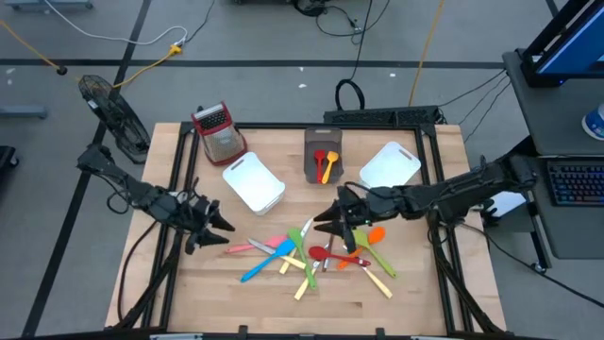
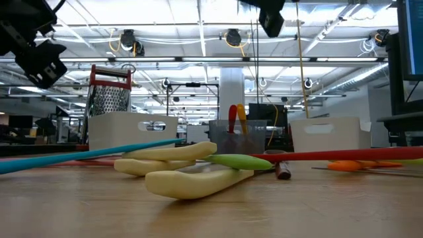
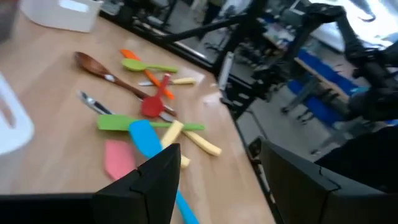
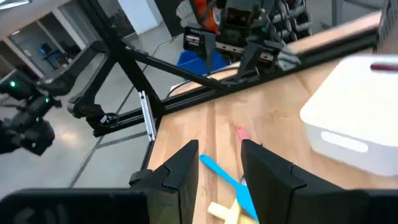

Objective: Pick & Place Kitchen Items
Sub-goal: Put the blue spatula into the black bin

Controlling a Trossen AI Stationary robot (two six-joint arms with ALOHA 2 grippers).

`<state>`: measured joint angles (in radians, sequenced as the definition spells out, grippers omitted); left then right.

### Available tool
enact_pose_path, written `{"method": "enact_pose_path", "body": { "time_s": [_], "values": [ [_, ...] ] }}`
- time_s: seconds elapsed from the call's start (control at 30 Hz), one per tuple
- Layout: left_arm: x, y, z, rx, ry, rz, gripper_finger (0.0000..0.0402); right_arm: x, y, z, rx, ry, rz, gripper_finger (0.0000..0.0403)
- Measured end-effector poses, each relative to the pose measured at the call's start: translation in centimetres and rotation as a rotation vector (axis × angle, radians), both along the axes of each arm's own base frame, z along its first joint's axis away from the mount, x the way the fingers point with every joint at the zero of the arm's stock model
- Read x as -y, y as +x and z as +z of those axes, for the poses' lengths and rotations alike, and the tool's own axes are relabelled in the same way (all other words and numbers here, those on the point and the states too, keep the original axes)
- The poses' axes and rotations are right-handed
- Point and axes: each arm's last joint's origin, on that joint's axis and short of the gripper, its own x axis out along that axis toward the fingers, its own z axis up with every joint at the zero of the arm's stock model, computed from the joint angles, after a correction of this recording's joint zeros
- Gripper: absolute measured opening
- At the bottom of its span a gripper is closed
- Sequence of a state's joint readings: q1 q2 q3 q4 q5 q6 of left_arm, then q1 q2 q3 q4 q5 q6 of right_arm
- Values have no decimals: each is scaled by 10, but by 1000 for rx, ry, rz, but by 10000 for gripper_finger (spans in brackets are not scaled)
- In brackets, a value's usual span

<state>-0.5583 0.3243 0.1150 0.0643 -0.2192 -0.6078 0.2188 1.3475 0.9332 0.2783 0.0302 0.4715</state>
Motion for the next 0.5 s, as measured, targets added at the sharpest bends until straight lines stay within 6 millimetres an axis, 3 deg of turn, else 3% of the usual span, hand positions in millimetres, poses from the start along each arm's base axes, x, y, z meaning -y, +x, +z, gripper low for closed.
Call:
{"method": "enact_pose_path", "body": {
  "time_s": [0.23, 0.5],
  "values": [
    [2, -1, -17, 53, -35, -67, 230, -8, 11, -17, -71, 66, -51, 114],
    [0, 0, -16, 63, -74, -5, 230, -9, 11, -18, -74, 54, -47, 114]
  ]
}}
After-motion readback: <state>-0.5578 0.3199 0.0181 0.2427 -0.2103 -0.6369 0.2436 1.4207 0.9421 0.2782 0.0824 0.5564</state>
